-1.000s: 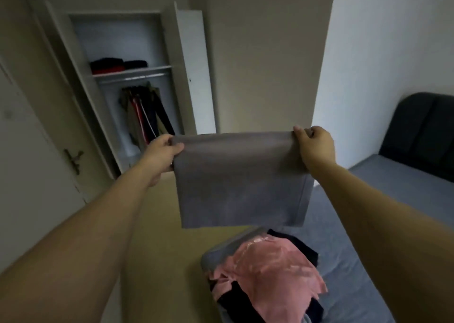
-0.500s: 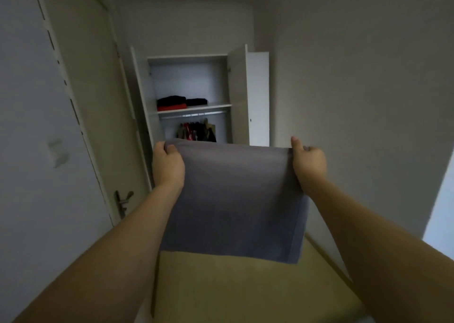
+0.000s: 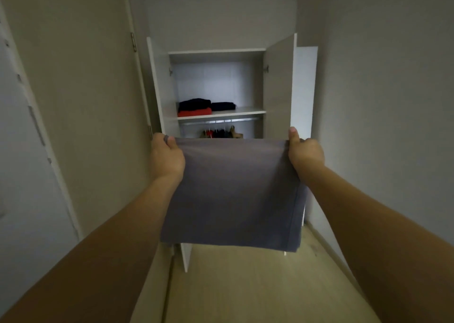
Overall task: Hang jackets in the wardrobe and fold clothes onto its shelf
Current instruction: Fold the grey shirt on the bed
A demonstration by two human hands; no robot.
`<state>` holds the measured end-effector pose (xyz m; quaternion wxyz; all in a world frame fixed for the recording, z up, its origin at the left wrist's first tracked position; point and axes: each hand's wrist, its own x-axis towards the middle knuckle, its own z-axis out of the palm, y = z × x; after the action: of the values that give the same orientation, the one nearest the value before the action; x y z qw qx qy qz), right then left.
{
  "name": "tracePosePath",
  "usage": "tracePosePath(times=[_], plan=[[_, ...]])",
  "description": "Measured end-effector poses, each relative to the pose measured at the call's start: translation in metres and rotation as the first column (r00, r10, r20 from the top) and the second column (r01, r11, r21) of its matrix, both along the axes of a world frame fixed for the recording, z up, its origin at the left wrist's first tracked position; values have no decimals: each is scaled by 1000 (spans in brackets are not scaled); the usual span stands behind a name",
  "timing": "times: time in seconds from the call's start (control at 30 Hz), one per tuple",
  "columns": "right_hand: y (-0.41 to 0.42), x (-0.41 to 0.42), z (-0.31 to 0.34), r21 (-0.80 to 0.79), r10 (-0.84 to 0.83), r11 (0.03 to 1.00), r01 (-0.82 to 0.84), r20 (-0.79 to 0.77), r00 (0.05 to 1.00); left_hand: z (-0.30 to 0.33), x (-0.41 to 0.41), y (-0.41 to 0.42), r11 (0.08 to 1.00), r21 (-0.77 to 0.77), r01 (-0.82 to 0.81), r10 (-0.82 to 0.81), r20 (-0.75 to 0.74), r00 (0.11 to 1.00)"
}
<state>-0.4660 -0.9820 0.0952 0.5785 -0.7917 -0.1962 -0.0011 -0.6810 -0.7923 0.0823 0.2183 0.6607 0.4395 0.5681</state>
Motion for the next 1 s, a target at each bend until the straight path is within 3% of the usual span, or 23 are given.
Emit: tracePosePath(times=[0.17,0.27,0.6,0.83,1.0], plan=[[127,62,26,74,244,970,-232,-280,929,2,60,146,999,47,13,-15,34,999],[188,89,52,183,340,938,-293,-340,877,15,98,221,998,60,18,-20,27,999],[381,256,51,128,306,951,-283,-231,924,35,258,401,993,114,44,-39,-43,998],[530,427,29,122,411,911,-393,-250,876,31,394,534,977,208,44,-41,-20,999],[632,533,52,168,340,934,-314,-156,927,45,493,613,972,232,26,-29,8,1000]])
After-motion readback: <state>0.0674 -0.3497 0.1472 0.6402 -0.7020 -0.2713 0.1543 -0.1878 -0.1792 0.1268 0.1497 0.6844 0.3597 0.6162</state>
